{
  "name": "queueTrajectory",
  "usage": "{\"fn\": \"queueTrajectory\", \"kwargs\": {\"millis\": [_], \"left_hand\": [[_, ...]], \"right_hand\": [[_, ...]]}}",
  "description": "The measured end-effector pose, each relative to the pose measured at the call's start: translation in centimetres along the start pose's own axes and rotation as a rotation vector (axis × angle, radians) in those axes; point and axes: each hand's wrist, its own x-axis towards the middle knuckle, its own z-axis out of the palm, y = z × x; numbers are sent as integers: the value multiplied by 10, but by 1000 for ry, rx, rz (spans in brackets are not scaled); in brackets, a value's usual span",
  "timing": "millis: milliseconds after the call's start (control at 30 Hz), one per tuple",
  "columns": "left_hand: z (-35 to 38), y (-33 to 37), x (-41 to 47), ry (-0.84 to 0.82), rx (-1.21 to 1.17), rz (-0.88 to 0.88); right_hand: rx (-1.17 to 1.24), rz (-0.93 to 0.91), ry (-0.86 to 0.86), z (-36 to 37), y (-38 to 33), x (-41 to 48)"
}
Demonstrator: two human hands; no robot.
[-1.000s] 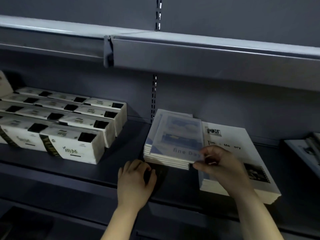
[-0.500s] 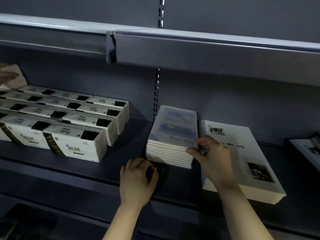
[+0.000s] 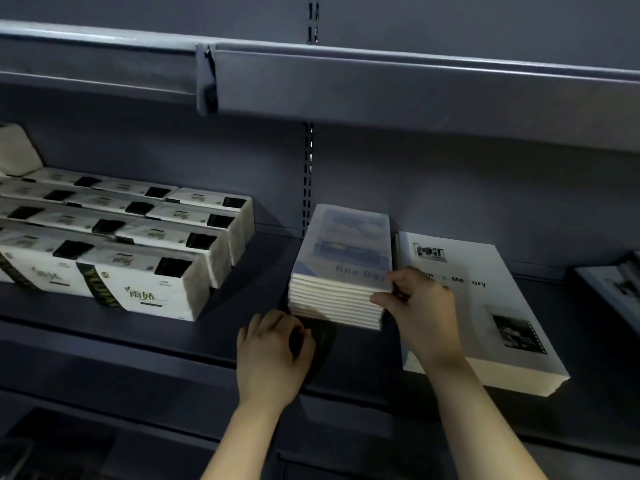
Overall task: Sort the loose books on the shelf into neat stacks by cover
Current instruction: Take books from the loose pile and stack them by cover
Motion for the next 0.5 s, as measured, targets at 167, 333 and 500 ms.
{"fn": "queueTrajectory", "kwargs": {"millis": [167,333,500], "left_hand": [[1,0,0,-5,8,1],[0,2,-1,0,28,9],[-1,3,-3,-4,32,8]], "right_hand": [[22,-12,23,2,0,-2],[28,-31,16,3,4,-5],[-1,-35,5,2,3,-5]]}}
